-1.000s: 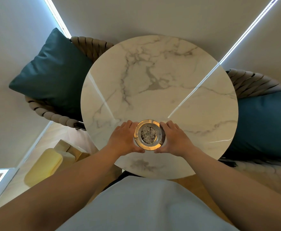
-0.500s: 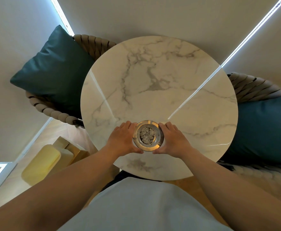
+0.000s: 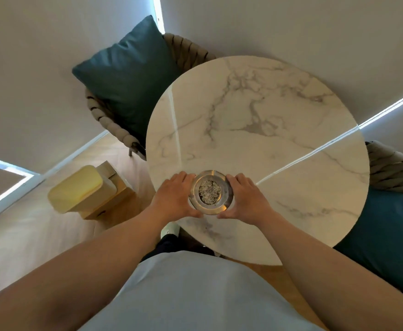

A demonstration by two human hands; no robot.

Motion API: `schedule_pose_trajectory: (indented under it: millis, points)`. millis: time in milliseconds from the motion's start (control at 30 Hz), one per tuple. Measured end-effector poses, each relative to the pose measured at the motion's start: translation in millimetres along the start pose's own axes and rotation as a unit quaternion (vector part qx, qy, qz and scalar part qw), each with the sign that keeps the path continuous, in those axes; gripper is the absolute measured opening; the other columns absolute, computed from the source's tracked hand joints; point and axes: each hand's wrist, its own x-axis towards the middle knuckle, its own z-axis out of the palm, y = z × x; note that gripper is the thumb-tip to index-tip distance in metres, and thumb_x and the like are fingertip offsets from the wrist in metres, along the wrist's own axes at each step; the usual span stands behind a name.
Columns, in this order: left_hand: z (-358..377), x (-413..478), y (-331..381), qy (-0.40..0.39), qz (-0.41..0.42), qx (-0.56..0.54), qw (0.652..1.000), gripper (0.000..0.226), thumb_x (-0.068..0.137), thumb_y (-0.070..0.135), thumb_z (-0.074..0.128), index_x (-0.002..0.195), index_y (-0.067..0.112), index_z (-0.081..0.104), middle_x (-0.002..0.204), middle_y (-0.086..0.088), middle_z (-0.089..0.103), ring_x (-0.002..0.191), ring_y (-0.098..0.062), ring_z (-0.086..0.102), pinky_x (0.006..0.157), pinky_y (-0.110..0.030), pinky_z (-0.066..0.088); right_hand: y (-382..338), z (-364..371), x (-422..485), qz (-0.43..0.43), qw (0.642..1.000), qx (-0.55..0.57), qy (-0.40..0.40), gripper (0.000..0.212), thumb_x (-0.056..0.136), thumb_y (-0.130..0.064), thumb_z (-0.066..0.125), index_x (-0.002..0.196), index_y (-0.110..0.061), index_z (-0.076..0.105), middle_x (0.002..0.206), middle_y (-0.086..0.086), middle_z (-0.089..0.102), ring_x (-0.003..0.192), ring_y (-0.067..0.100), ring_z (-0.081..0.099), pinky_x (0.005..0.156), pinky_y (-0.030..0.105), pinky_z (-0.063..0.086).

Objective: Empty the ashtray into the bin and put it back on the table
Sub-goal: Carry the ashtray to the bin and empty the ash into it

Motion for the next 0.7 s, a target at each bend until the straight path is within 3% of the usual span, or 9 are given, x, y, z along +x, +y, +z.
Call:
schedule_pose_trajectory:
  millis: [367,700]
  points:
    - [-17,-87,-81,0.105,-0.102,-0.057,0.988,0.1,0.05,0.074,0.078,0.13,0.031,0.038,0.116,0.007,0.054,0.1,-0.011,0.049,0.085,-0.028,0.042,-103,24,44,-0.136,0.988,-0.058,-0.044,0.108,0.053,-0.062,0.086,0.138,-0.019,0.035,0.12,0.003,0.046,0.108,0.023,0.046,0.095,0.039,0.046]
    - [-35,-179,-187,0.131,-0.195,-0.077,0.969,0.107,0.043,0.074,0.08,0.132,0.029,0.039,0.121,0.005,0.056,0.106,-0.015,0.054,0.088,-0.034,0.046,-233,88,73,-0.204,0.973,-0.087,-0.06,0.108,0.054,-0.061,0.086,0.139,-0.021,0.033,0.13,0.004,0.046,0.117,0.022,0.045,0.099,0.04,0.048]
